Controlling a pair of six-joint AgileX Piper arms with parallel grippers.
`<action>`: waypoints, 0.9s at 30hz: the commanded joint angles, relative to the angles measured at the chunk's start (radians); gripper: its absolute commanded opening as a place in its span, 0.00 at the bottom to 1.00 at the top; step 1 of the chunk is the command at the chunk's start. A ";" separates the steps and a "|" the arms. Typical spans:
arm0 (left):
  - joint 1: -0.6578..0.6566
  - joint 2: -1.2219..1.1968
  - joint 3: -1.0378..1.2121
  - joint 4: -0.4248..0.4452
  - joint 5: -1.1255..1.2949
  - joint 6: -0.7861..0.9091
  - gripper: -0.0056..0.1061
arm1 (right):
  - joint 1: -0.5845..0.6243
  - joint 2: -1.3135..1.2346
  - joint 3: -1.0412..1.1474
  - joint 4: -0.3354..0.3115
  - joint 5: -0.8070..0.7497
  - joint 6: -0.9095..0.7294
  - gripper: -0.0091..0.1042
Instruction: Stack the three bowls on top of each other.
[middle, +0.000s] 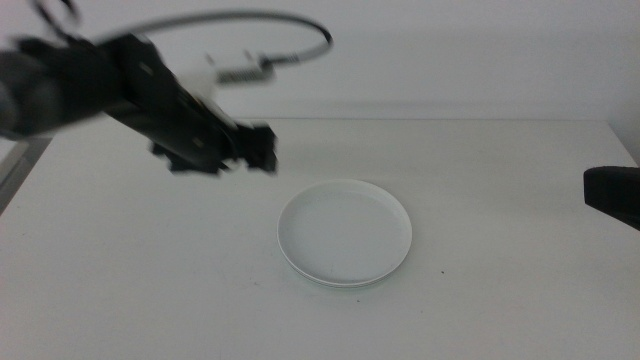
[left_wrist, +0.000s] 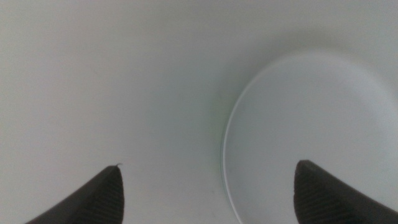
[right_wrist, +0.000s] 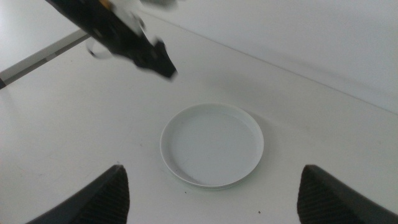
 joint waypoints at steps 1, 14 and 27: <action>0.027 -0.128 0.010 0.035 0.031 0.000 0.89 | -0.009 -0.002 0.004 -0.002 -0.008 -0.002 0.90; 0.108 -0.848 0.482 0.541 -0.256 -0.412 0.89 | -0.009 -0.002 0.004 -0.002 -0.008 -0.002 0.90; 0.117 -0.846 0.482 0.539 -0.280 -0.383 0.89 | -0.009 -0.002 0.004 -0.002 -0.008 -0.002 0.90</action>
